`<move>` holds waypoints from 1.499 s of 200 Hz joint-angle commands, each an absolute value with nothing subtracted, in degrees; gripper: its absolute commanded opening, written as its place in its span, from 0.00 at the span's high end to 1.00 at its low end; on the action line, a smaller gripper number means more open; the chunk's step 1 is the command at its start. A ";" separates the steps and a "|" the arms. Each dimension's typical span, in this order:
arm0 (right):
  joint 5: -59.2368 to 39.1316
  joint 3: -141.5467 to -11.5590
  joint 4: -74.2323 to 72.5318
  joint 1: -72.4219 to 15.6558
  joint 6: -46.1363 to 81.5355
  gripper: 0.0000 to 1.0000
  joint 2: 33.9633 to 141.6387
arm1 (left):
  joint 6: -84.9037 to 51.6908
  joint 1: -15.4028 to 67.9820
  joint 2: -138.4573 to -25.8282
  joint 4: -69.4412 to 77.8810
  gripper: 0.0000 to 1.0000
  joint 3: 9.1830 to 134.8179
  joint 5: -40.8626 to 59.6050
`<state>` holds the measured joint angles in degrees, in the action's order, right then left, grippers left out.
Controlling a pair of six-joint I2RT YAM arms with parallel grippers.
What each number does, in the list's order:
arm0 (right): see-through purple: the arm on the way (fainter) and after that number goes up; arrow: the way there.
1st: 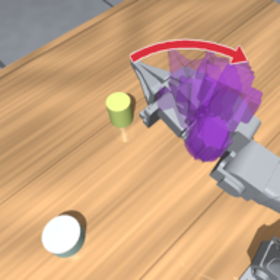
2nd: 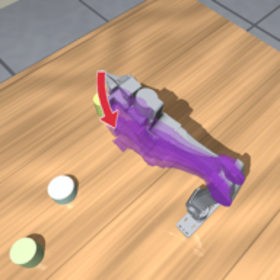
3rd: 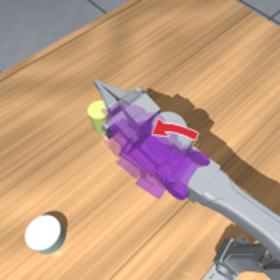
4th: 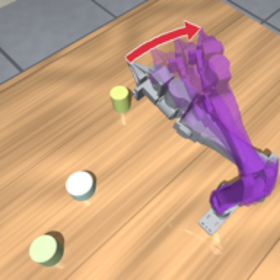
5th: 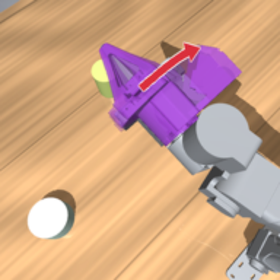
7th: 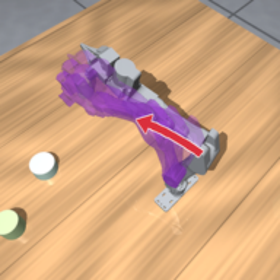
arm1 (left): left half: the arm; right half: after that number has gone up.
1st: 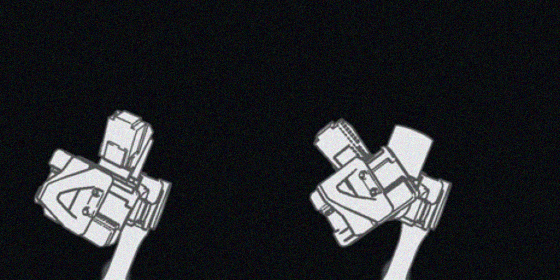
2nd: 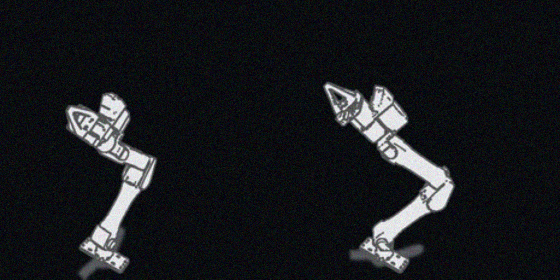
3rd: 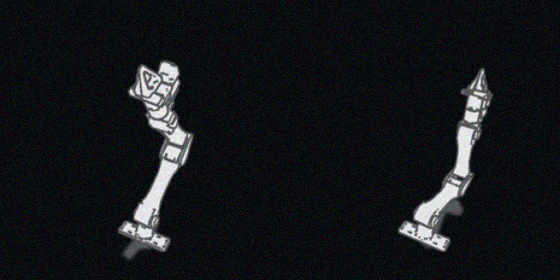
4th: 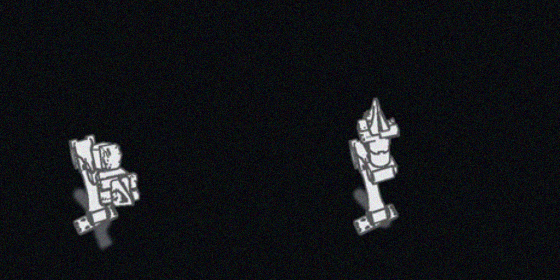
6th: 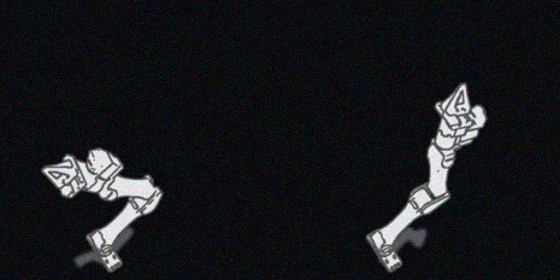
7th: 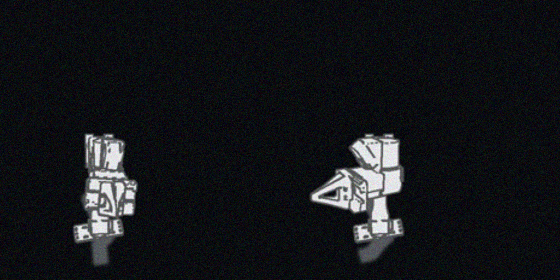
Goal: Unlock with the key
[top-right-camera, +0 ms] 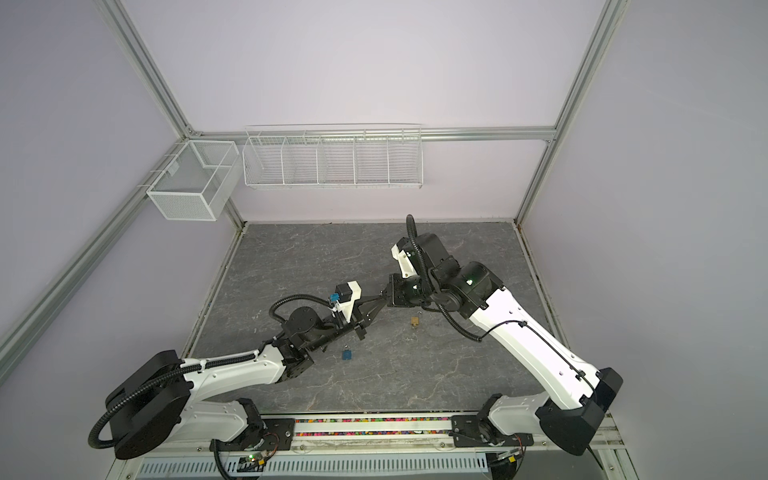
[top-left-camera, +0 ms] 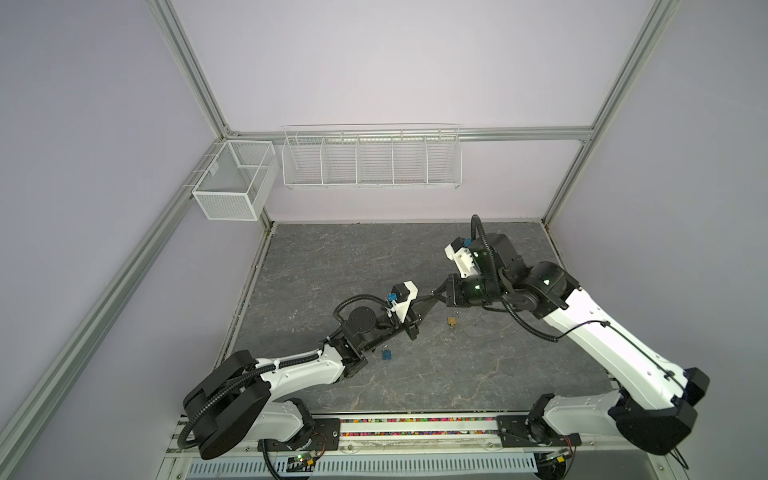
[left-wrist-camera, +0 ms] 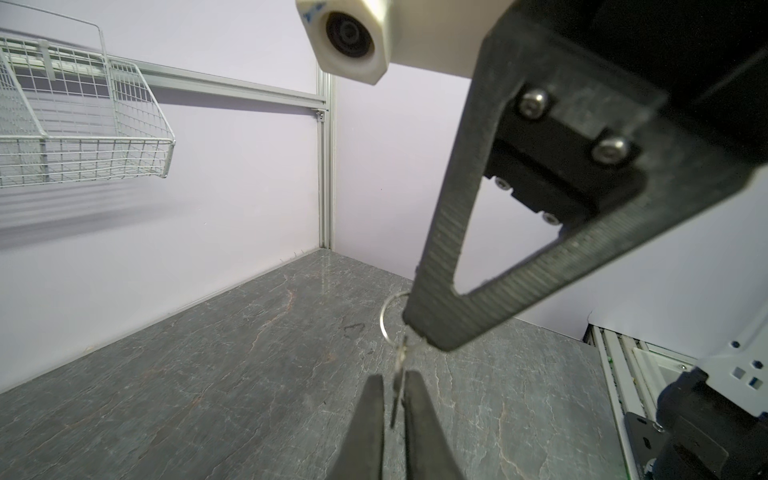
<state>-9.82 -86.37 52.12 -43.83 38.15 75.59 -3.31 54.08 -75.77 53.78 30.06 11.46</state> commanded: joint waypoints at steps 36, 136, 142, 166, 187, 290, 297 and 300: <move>-9.06 -87.04 52.69 -42.87 38.01 0.93 74.19 | -2.93 54.40 -74.16 51.86 1.00 32.14 12.77; -9.96 -87.47 52.07 -42.25 29.53 0.77 72.64 | -1.52 54.40 -67.89 36.04 1.00 36.03 18.32; -10.42 -87.91 52.27 -42.26 27.89 0.74 72.68 | -1.48 54.40 -67.39 35.35 1.00 35.83 18.24; -12.48 -89.53 52.44 -42.22 21.03 0.66 72.53 | -1.41 54.40 -64.57 32.77 1.00 35.16 18.40; -15.56 -90.62 52.95 -42.19 13.50 0.54 72.26 | -1.43 54.40 -61.81 29.87 1.00 35.41 20.11; -29.13 -92.77 60.45 -43.11 -6.20 0.44 74.24 | -0.78 54.40 -55.91 20.70 1.00 37.44 22.94; -28.86 -92.79 60.66 -43.25 -6.70 0.44 74.45 | -0.68 54.40 -56.05 20.61 1.00 37.42 22.90; -28.65 -92.81 60.77 -43.24 -6.90 0.45 74.52 | -0.64 54.40 -56.14 20.65 1.00 37.52 22.89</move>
<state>-26.06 -91.59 58.74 -42.59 -1.52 73.67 -1.85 54.08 -56.23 21.82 35.46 21.52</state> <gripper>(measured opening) 0.561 0.048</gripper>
